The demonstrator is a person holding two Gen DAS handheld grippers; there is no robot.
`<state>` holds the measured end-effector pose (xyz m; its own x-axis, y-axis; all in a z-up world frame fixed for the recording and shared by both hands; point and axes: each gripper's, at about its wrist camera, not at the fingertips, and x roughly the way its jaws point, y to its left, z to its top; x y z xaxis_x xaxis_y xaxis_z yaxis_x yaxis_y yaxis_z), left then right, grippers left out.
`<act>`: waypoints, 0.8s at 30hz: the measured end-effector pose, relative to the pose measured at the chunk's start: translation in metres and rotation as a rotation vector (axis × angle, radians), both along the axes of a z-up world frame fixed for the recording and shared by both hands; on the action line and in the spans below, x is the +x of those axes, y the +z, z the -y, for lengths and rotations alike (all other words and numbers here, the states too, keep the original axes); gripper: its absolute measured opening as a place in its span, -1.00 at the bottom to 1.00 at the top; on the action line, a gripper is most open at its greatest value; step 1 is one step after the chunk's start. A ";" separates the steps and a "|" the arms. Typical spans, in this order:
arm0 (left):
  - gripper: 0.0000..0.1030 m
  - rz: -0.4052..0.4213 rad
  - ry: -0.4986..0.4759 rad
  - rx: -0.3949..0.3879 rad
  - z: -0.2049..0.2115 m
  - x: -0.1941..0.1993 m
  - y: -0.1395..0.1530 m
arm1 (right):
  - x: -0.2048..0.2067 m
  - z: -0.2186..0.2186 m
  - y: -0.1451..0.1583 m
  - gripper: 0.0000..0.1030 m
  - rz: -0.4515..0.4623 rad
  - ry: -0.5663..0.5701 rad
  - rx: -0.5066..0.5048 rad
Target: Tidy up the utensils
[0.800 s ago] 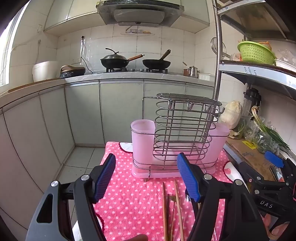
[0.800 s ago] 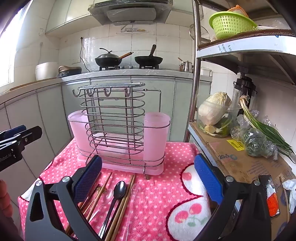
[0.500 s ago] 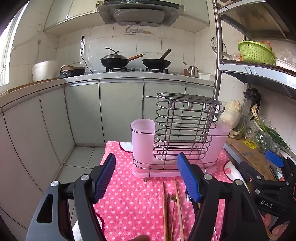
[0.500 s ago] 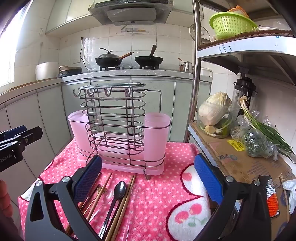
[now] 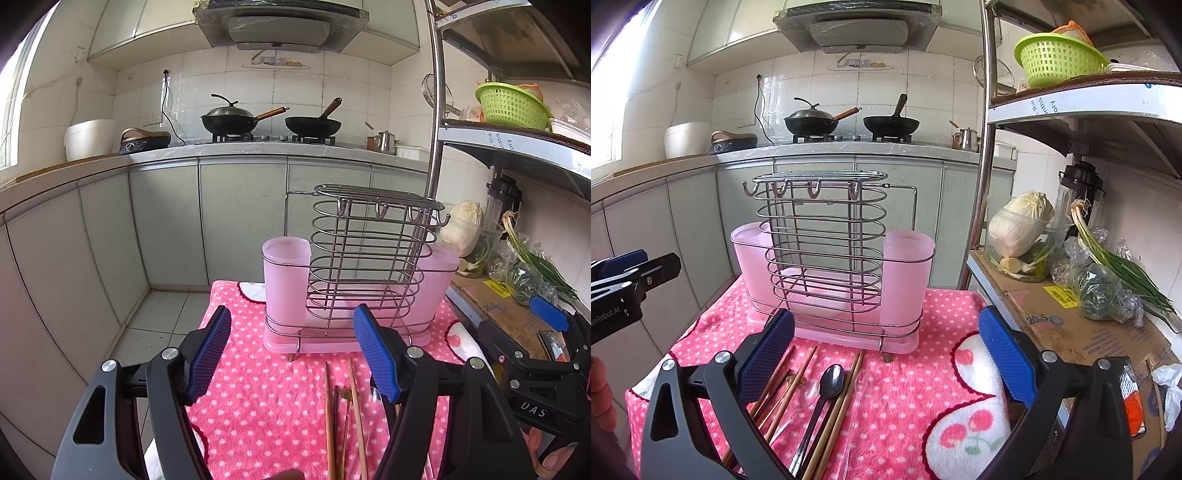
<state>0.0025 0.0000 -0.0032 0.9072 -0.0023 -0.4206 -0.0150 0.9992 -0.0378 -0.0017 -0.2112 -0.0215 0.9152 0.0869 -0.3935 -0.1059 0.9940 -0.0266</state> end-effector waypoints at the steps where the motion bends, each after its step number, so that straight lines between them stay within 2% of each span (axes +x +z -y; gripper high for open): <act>1: 0.32 0.001 -0.001 0.001 -0.001 -0.002 0.002 | -0.001 0.000 0.000 0.94 0.002 0.000 0.000; 24: 0.33 -0.004 -0.006 -0.001 0.003 -0.005 0.002 | -0.001 0.002 0.001 0.94 0.002 -0.002 0.005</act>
<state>-0.0021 -0.0028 -0.0014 0.9054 -0.0078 -0.4245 -0.0093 0.9992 -0.0383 -0.0030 -0.2128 -0.0206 0.9161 0.0875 -0.3914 -0.1043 0.9943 -0.0217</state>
